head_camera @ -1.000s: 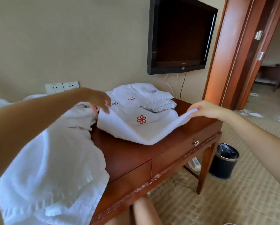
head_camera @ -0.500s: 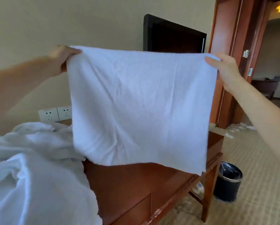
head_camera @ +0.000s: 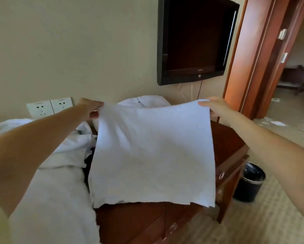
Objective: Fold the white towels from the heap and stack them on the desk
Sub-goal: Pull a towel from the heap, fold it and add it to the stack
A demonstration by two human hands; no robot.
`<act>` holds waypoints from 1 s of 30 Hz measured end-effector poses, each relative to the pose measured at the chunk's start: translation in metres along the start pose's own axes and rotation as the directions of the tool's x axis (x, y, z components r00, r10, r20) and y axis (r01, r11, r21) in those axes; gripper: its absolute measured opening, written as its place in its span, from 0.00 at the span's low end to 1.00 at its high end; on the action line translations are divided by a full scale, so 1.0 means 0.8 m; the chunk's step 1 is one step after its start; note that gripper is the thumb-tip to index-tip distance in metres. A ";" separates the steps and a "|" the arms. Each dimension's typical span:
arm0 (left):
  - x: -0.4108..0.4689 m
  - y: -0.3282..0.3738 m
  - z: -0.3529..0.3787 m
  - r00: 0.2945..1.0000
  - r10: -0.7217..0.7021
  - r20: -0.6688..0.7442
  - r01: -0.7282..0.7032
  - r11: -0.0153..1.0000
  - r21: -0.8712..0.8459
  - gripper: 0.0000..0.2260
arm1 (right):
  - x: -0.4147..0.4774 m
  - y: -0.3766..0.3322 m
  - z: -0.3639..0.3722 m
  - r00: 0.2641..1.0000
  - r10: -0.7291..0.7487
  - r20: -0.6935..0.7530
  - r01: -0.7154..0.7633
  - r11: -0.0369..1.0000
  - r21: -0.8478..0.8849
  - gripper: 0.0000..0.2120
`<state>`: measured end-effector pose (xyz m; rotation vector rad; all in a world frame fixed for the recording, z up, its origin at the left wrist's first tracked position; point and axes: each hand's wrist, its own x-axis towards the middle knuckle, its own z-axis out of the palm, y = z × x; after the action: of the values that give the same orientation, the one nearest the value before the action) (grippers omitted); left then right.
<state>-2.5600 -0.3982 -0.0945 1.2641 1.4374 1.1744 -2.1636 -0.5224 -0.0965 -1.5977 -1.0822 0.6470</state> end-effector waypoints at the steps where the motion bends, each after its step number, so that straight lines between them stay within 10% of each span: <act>1: -0.006 0.000 0.006 0.999 -0.039 0.023 0.039 0.999 0.006 0.09 | 0.005 0.009 0.009 1.000 0.024 0.007 -0.024 1.000 -0.018 0.08; 12: -0.054 0.026 0.148 0.885 -0.120 0.449 0.193 0.974 -0.121 0.05 | 0.027 -0.023 0.070 0.995 0.031 0.092 -0.019 0.991 -0.130 0.06; 17: -0.069 0.013 0.198 0.736 -0.131 0.664 -0.103 0.948 0.300 0.16 | 0.034 0.010 0.077 0.985 0.126 0.114 -0.105 0.979 -0.177 0.08; 21: -0.055 -0.016 0.181 0.730 -0.354 0.584 -0.227 0.681 0.696 0.13 | 0.033 0.034 0.079 0.973 0.205 0.106 -0.190 0.973 -0.131 0.06; 25: -0.066 -0.046 0.163 0.587 -0.737 0.334 -0.300 0.186 0.936 0.24 | 0.042 0.048 0.081 0.987 0.139 0.086 -0.105 0.941 -0.323 0.08; 30: -0.069 -0.065 0.153 0.690 -0.653 0.312 -0.287 0.148 0.946 0.27 | 0.037 0.052 0.105 0.970 -0.183 0.159 0.224 0.421 -0.879 0.21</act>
<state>-2.4430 -0.4426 -0.1667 1.9312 1.6220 -0.8284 -2.2075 -0.4597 -0.1576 -2.2800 -1.7978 -0.1745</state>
